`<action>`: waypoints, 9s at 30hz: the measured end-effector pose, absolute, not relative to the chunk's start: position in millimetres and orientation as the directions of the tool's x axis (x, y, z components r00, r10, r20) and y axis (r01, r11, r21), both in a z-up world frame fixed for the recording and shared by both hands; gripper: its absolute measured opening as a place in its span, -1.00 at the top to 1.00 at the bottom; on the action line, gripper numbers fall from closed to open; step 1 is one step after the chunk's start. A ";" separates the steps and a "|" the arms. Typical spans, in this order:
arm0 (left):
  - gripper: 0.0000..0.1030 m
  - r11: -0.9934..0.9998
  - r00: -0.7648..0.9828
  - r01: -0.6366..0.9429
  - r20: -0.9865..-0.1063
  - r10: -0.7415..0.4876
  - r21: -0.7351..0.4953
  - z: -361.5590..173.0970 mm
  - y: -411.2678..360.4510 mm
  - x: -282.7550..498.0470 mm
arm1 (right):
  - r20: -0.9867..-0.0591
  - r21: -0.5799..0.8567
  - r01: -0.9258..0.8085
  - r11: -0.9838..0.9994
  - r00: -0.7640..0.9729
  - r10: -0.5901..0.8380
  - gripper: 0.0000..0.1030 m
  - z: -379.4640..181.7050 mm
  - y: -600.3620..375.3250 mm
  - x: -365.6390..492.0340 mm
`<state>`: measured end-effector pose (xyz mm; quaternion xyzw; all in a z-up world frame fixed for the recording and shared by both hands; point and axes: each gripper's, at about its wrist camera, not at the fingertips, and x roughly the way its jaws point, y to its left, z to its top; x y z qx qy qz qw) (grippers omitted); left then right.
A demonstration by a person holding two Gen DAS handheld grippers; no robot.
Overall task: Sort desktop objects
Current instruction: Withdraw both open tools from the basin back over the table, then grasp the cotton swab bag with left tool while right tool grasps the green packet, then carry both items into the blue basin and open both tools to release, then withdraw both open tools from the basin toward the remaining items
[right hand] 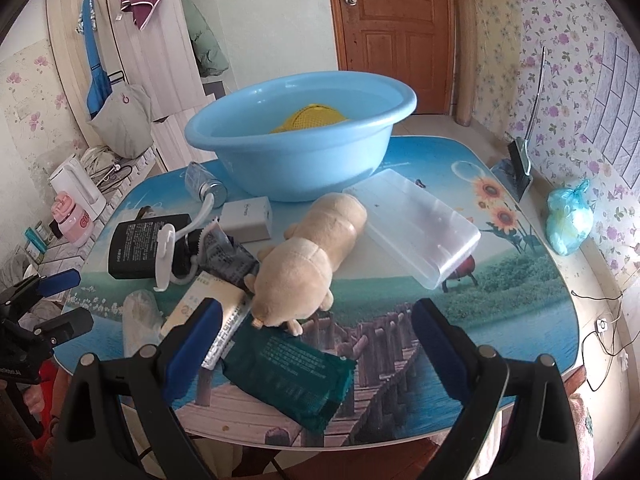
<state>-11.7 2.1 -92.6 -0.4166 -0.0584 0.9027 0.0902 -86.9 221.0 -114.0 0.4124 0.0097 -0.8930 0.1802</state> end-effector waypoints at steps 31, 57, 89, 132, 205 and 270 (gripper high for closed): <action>-0.21 -0.967 -0.593 -0.225 -0.770 0.235 -0.122 -121.5 51.2 -27.6 | -0.798 0.019 0.451 -0.892 -0.530 -0.285 -0.94 -145.0 199.5 -69.7; 0.28 -0.948 -0.582 -0.227 -0.750 0.315 -0.222 -119.1 38.8 -20.0 | -0.788 0.071 0.479 -0.875 -0.511 -0.343 0.09 -144.0 201.8 -69.6; 0.44 -0.970 -0.585 -0.174 -0.774 0.241 -0.171 -117.0 6.4 8.5 | -0.739 0.046 0.502 -0.863 -0.564 -0.368 0.17 -124.7 213.4 -68.3; 0.40 -0.971 -0.593 -0.137 -0.769 0.237 -0.194 -111.8 1.1 -17.6 | -0.754 0.039 0.696 -0.717 -0.450 -0.478 0.13 -121.3 197.5 -50.9; -0.73 -0.938 -0.691 -0.298 -0.638 0.339 -0.175 -29.5 59.6 -185.2 | -0.611 0.138 0.482 -0.865 -0.646 -0.457 0.09 -73.0 193.8 -207.8; -0.99 -0.977 -0.753 -0.114 -0.627 0.202 -0.178 -53.3 -5.6 -44.3 | -0.579 -0.011 0.430 -0.903 -0.739 -0.345 -1.00 -77.9 190.5 -86.0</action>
